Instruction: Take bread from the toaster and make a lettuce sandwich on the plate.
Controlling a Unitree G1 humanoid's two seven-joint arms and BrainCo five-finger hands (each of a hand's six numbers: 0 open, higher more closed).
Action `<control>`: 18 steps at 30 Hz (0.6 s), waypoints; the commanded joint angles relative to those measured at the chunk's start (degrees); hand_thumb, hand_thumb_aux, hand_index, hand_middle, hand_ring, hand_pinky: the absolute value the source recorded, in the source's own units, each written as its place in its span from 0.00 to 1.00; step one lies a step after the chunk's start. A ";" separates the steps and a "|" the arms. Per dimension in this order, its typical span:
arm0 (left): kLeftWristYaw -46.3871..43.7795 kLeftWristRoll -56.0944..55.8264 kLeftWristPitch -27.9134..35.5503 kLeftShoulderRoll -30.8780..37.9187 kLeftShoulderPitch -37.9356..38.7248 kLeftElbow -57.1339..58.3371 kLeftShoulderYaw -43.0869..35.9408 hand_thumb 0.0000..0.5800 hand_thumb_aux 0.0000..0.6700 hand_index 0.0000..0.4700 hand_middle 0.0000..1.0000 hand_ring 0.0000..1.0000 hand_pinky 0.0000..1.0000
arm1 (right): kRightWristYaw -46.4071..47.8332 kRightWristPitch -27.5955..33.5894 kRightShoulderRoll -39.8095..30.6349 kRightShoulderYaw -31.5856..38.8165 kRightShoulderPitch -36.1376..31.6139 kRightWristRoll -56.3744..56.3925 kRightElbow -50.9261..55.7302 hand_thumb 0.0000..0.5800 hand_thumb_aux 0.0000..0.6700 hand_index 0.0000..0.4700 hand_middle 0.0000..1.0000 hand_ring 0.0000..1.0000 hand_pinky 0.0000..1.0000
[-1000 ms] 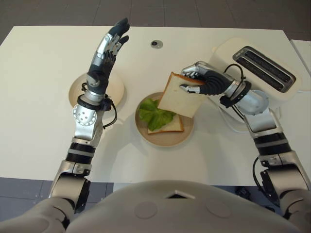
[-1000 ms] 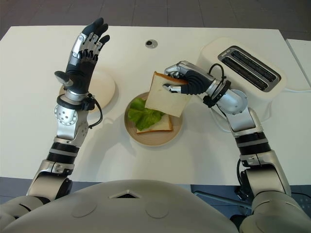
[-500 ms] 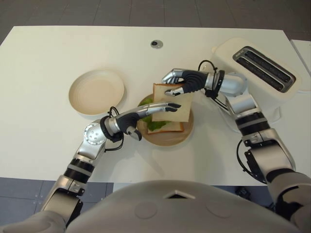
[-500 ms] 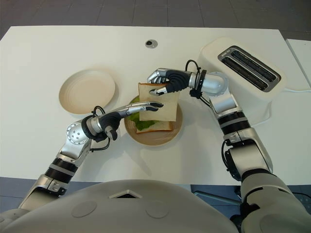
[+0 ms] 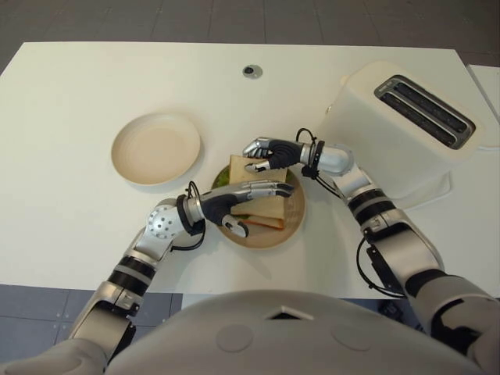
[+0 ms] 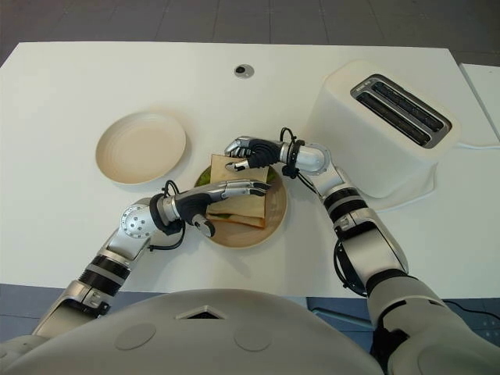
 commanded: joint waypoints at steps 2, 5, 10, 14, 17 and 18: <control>8.55 25.52 8.67 3.40 -3.30 16.80 -8.82 0.00 0.00 0.00 0.00 0.00 0.00 | -2.32 -1.08 0.84 0.10 0.02 -2.40 2.09 0.85 0.61 0.61 1.00 1.00 1.00; 11.05 27.81 8.65 3.86 -4.22 19.21 -11.41 0.00 0.00 0.00 0.00 0.00 0.00 | -4.91 -2.63 2.14 -2.45 -0.66 0.01 0.78 0.00 0.00 0.00 0.98 0.98 0.98; 14.96 28.02 8.05 4.93 -5.97 21.25 -13.12 0.00 0.00 0.00 0.00 0.00 0.00 | -14.17 -3.55 4.55 -11.15 -5.31 4.87 -0.09 0.00 0.00 0.00 0.35 0.35 0.35; 17.22 27.96 7.54 5.23 -6.88 22.00 -13.50 0.00 0.00 0.00 0.00 0.00 0.00 | -21.56 -3.88 5.25 -16.34 -6.55 4.83 0.34 0.00 0.00 0.00 0.00 0.00 0.00; 20.92 26.68 6.78 5.94 -7.92 19.52 -10.70 0.00 0.00 0.00 0.00 0.00 0.00 | -21.59 -3.41 5.42 -18.15 -4.55 7.38 -2.28 0.00 0.00 0.00 0.00 0.00 0.00; 22.15 26.39 6.80 6.32 -8.16 18.19 -9.48 0.00 0.00 0.00 0.00 0.00 0.00 | -21.12 -3.03 5.39 -18.46 -3.54 8.30 -3.74 0.00 0.00 0.00 0.00 0.00 0.00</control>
